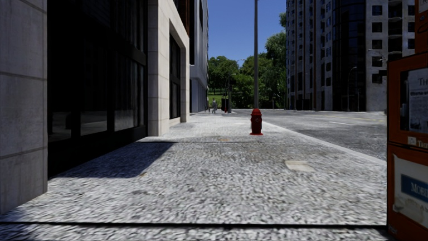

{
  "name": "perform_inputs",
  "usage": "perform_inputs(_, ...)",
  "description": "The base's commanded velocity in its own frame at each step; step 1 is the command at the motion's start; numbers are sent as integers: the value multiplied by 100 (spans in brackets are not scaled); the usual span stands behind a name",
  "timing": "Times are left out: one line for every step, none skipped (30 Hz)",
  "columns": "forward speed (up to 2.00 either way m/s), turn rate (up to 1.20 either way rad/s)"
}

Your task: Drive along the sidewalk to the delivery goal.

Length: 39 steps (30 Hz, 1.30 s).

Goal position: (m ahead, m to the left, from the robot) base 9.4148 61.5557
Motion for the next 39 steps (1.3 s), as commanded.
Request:
perform_inputs(200, 0)
perform_inputs(200, 0)
perform_inputs(200, 0)
perform_inputs(200, 0)
perform_inputs(200, 0)
perform_inputs(200, 0)
perform_inputs(200, 0)
perform_inputs(200, 0)
perform_inputs(200, 0)
perform_inputs(200, 0)
perform_inputs(200, 0)
perform_inputs(200, 0)
perform_inputs(200, 0)
perform_inputs(200, 0)
perform_inputs(200, 0)
perform_inputs(200, 0)
perform_inputs(200, 0)
perform_inputs(200, 0)
perform_inputs(200, 0)
perform_inputs(200, 0)
perform_inputs(200, 0)
perform_inputs(200, 0)
perform_inputs(200, 0)
perform_inputs(200, 0)
perform_inputs(200, 0)
perform_inputs(200, 0)
perform_inputs(200, 0)
perform_inputs(200, 0)
perform_inputs(200, 0)
perform_inputs(200, 0)
perform_inputs(200, 0)
perform_inputs(200, 0)
perform_inputs(200, 0)
perform_inputs(200, 0)
perform_inputs(200, 0)
perform_inputs(200, 0)
perform_inputs(200, 0)
perform_inputs(200, 0)
perform_inputs(200, 0)
